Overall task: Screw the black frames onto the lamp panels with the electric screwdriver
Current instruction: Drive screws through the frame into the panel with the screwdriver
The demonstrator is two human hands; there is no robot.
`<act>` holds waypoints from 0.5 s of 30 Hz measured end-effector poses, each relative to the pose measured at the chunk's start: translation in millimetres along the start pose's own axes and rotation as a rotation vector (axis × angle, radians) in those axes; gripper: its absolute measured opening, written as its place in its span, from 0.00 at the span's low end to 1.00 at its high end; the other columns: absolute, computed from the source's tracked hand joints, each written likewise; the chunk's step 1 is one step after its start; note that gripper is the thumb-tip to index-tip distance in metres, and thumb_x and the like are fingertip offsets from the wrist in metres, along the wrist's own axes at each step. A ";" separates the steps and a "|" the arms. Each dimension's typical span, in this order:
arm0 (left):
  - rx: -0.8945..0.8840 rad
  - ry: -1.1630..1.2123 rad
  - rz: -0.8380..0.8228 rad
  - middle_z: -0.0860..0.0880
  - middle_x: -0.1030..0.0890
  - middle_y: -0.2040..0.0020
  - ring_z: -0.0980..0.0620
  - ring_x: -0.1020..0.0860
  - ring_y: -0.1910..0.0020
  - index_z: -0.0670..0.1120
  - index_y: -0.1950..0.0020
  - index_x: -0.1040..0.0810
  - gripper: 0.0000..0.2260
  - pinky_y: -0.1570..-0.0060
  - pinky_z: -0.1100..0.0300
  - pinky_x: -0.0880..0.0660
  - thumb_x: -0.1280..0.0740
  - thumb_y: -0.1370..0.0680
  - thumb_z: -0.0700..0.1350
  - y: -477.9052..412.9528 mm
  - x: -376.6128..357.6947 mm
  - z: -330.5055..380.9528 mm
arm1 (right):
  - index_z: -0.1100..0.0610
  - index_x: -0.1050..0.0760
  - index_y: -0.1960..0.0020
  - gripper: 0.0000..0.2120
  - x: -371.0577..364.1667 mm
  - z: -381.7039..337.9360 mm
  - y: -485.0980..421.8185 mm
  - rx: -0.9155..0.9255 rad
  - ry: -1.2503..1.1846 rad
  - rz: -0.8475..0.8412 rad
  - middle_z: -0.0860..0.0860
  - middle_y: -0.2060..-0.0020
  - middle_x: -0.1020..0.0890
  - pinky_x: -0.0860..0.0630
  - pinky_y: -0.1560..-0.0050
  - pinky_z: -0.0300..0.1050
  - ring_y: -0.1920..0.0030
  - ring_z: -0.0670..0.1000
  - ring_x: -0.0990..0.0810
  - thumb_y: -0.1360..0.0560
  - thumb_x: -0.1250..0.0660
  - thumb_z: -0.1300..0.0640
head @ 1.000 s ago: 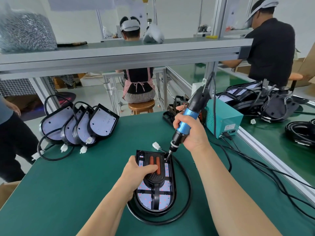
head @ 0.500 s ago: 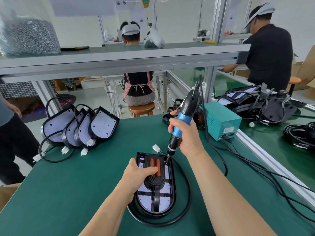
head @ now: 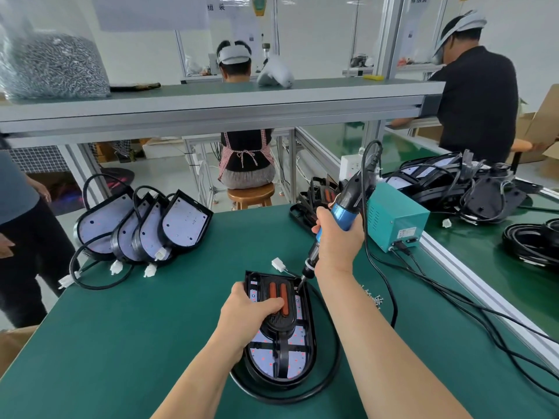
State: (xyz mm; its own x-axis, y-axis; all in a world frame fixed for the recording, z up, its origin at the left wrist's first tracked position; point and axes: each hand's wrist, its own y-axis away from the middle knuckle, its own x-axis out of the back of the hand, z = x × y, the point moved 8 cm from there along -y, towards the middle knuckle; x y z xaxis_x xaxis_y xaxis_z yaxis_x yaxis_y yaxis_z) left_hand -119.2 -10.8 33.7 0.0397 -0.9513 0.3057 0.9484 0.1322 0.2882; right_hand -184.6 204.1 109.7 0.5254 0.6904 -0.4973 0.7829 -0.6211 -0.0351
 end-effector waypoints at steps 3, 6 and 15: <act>-0.008 -0.008 -0.012 0.50 0.17 0.49 0.50 0.17 0.50 0.48 0.44 0.26 0.29 0.45 0.49 0.21 0.23 0.41 0.55 1.7 -3.3 2.3 | 0.46 0.23 0.56 0.09 2.5 -1.5 2.3 -0.009 0.005 0.051 0.38 0.70 0.20 0.26 0.70 0.35 0.72 0.43 0.22 0.29 0.27 0.59; -0.010 -0.010 -0.012 0.50 0.17 0.49 0.50 0.17 0.51 0.48 0.44 0.26 0.28 0.46 0.49 0.21 0.23 0.39 0.54 3.2 -6.1 2.7 | 0.46 0.24 0.56 0.10 3.2 -7.8 4.7 0.017 0.036 0.057 0.38 0.70 0.21 0.26 0.69 0.37 0.72 0.43 0.23 0.29 0.27 0.59; 0.010 0.000 -0.041 0.48 0.17 0.47 0.49 0.17 0.49 0.47 0.43 0.26 0.28 0.42 0.46 0.22 0.22 0.37 0.53 6.8 -6.8 1.7 | 0.51 0.25 0.56 0.09 -10.0 -43.6 -6.2 0.057 -0.042 -0.188 0.47 0.70 0.24 0.26 0.64 0.41 0.70 0.48 0.26 0.33 0.28 0.58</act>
State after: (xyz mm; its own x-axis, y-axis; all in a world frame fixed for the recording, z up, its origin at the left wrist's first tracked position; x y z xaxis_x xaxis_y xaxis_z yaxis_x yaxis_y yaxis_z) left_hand -113.6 -3.0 35.1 0.0011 -0.9559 0.2938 0.9460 0.0963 0.3096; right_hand -180.2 217.3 152.7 0.3565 0.7810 -0.5129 0.8454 -0.5033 -0.1789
